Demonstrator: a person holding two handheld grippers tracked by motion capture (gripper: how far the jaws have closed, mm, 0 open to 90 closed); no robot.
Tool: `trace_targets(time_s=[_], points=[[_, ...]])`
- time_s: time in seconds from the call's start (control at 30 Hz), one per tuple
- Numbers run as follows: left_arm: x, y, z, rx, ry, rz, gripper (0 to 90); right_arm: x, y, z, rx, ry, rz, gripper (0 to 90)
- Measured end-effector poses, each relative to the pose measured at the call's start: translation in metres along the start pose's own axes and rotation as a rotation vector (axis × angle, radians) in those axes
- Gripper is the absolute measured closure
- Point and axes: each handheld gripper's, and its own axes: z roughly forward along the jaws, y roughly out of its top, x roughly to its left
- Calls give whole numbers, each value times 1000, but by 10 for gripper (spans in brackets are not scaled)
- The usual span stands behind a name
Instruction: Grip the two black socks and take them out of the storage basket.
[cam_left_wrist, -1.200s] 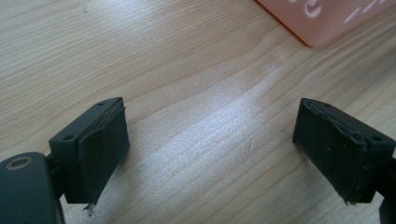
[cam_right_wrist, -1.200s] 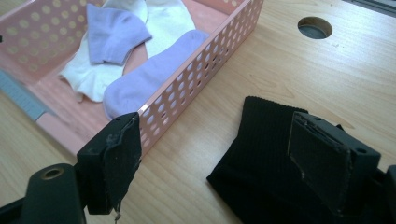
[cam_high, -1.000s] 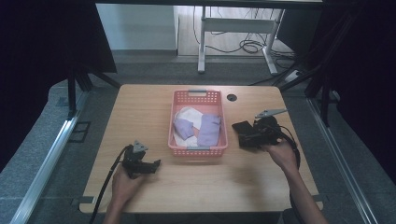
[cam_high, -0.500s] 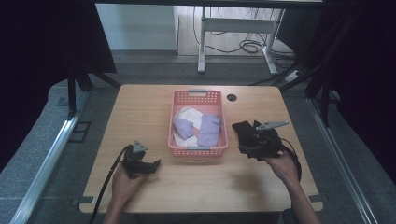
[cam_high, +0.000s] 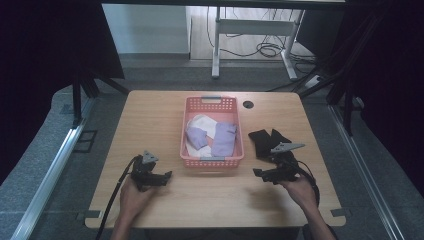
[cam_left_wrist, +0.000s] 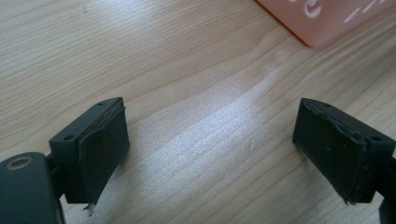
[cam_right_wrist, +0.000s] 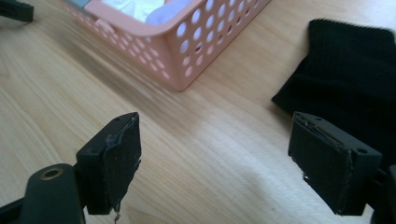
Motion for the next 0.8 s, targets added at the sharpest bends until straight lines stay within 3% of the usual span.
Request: trace_targets(time_s=[0.8], points=[[0,0,0,2,0,4,103,-1,-35,40,37,-7,-74,161]])
